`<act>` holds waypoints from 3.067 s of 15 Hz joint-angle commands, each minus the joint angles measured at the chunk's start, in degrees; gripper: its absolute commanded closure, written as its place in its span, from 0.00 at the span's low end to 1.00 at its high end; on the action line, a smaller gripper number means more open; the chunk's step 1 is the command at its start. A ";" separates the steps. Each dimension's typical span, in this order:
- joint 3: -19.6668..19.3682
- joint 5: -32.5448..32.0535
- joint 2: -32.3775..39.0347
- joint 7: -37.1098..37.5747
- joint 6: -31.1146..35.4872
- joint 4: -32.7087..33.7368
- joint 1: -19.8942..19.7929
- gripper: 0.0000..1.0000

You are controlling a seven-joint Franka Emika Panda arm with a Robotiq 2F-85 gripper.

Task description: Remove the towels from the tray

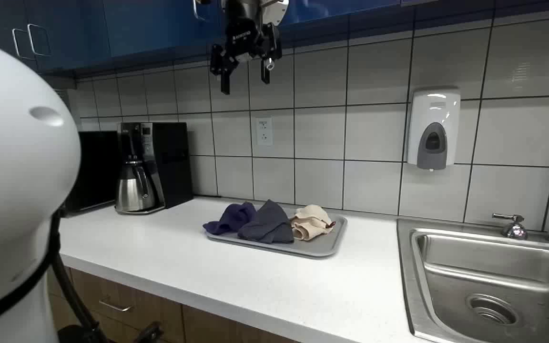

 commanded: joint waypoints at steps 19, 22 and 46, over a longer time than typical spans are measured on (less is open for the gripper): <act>0.08 -1.40 -3.98 0.22 10.56 -8.68 0.85 0.00; -0.14 -0.69 -5.95 0.57 13.66 -12.84 0.82 0.00; -1.23 -0.47 -10.54 7.70 50.67 -39.54 -2.92 0.00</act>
